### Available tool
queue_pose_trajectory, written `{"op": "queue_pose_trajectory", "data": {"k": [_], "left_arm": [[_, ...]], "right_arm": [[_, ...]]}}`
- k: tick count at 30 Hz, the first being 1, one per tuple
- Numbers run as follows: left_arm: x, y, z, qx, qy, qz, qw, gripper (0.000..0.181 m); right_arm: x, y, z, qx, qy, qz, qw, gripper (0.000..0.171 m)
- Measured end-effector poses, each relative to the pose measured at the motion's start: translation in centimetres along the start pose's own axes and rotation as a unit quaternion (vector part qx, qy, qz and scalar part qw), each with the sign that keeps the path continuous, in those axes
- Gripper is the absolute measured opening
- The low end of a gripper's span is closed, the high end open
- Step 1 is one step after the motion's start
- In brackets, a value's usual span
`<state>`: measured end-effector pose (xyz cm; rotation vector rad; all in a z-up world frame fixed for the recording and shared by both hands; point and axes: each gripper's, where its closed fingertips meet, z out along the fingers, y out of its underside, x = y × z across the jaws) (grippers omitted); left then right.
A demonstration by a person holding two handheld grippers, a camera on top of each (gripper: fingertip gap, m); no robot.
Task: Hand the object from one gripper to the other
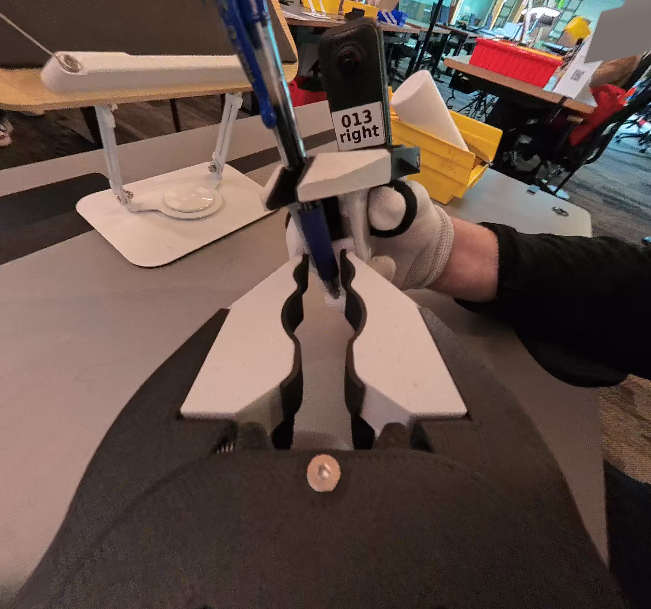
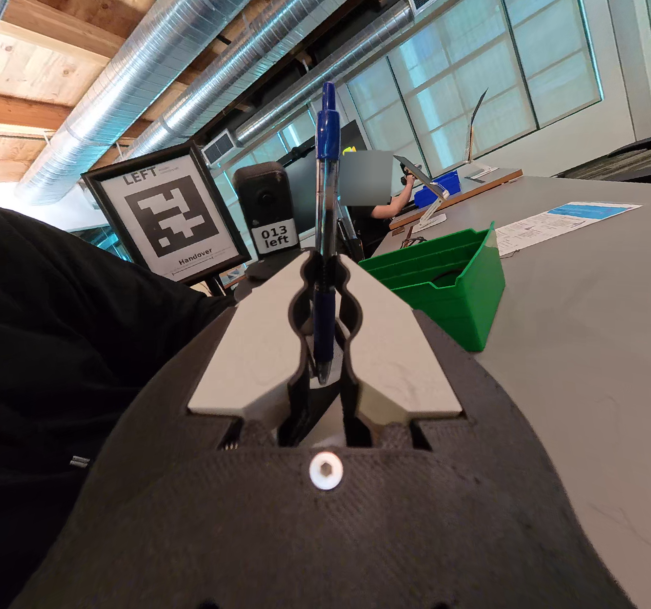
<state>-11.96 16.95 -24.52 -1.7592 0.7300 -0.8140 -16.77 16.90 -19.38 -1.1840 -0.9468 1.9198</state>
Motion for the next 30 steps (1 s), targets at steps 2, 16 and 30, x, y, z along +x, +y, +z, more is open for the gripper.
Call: {"op": "queue_pose_trajectory", "data": {"k": [2, 16, 30], "left_arm": [[0.1, 0.0, 0.0, 0.004, 0.008, -0.01, 1.0, 0.011], [-2.7, -2.7, -2.7, 0.089, 0.018, -0.154, 0.984, 0.009], [-4.0, -5.5, -4.5, 0.241, 0.085, -0.351, 0.901, 0.008]], "right_arm": [[-0.2, 0.2, 0.2, -0.004, -0.004, -0.004, 1.0, 0.006], [1.4, 0.3, -0.4, -0.068, 0.125, -0.231, 0.963, 0.046], [2.1, 0.3, 1.6, -0.177, 0.376, -0.644, 0.642, 0.013]]}}
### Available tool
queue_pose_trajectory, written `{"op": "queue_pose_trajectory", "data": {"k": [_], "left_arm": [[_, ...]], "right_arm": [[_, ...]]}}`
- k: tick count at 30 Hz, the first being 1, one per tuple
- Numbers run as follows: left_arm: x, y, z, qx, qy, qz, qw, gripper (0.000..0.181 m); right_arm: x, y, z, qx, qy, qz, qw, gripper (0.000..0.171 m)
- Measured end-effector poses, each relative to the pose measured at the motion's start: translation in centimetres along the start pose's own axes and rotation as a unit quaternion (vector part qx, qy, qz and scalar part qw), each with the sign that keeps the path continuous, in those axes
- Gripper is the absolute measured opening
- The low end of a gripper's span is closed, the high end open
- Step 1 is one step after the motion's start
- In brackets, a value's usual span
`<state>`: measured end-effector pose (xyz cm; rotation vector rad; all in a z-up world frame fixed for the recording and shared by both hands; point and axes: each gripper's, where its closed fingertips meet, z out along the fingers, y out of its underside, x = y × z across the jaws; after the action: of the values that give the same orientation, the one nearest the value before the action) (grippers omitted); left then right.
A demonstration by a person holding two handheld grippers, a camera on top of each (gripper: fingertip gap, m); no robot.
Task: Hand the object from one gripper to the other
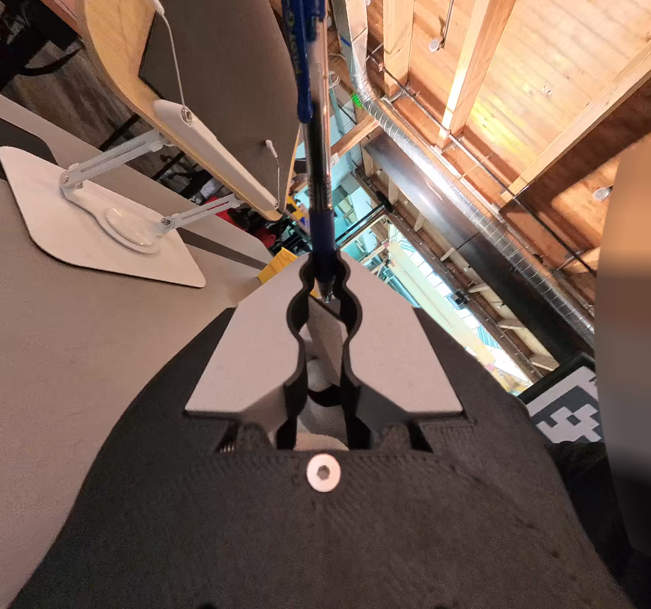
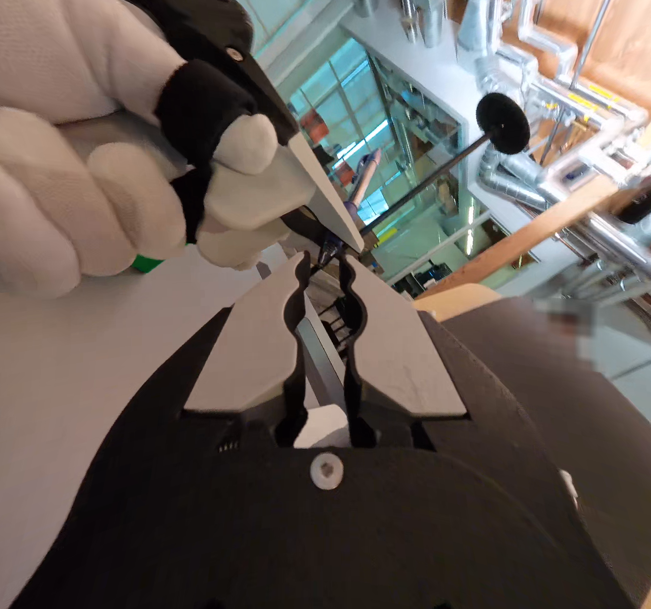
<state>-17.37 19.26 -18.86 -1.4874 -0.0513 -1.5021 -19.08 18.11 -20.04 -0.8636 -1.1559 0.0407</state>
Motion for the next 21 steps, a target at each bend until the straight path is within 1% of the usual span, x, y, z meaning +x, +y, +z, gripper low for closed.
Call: {"op": "queue_pose_trajectory", "data": {"k": [3, 8, 14, 18, 21], "left_arm": [[0.5, 0.3, 0.2, 0.012, 0.017, -0.017, 1.0, 0.008], [0.8, 0.2, 0.3, 0.026, 0.028, -0.032, 0.999, 0.008], [0.5, 0.4, 0.3, 0.026, 0.03, -0.041, 0.998, 0.01], [-0.1, 0.5, 0.1, 0.02, 0.006, -0.022, 1.0, 0.011], [-1.0, 0.5, -0.5, 0.014, -0.044, 0.038, 0.998, 0.023]], "right_arm": [[0.5, -0.4, -0.3, 0.001, 0.017, -0.03, 0.999, 0.007], [0.8, -0.5, -0.4, -0.002, 0.027, -0.056, 0.998, 0.005], [0.6, -0.2, -0.5, -0.001, -0.003, -0.035, 0.999, 0.005], [0.4, 0.4, -0.4, -0.004, -0.03, -0.003, 1.0, 0.005], [1.1, 1.4, -0.4, -0.016, -0.048, 0.025, 0.998, 0.005]]}}
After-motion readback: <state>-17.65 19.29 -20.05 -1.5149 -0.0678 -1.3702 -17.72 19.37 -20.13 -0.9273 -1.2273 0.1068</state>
